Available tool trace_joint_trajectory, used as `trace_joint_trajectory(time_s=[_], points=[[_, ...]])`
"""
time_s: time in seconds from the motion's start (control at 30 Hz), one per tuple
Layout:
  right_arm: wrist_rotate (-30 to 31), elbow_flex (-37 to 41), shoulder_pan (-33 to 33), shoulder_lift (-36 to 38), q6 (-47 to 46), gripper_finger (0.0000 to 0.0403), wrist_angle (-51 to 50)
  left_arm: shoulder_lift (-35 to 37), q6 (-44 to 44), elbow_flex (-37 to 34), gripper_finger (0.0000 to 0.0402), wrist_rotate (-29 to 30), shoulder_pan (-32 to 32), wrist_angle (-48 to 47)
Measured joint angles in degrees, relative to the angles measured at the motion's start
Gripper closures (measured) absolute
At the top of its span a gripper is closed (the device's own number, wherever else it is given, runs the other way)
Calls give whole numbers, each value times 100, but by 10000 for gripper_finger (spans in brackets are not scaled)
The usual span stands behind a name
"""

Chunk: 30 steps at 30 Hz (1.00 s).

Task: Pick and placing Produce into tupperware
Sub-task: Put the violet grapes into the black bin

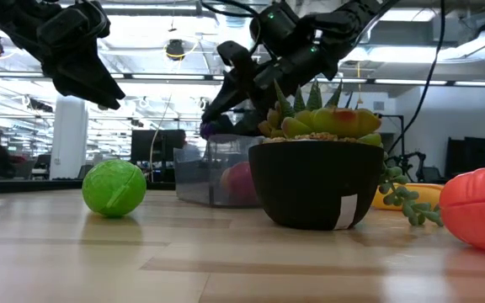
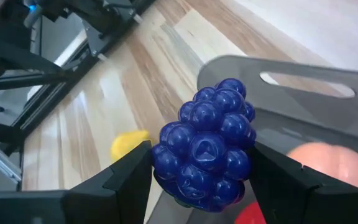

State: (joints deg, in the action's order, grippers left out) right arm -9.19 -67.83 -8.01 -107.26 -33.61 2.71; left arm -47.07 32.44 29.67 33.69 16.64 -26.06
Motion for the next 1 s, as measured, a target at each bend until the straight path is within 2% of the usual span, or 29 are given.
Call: trace_joint_trajectory(time_s=[0.37,1.0], points=[[-136,-4,-118,2,64,122,6,0,-1,0,129,11,0,-11],[-151,-4,-113,9,62,118,-12,0,-1,0,129,17,0,-4]])
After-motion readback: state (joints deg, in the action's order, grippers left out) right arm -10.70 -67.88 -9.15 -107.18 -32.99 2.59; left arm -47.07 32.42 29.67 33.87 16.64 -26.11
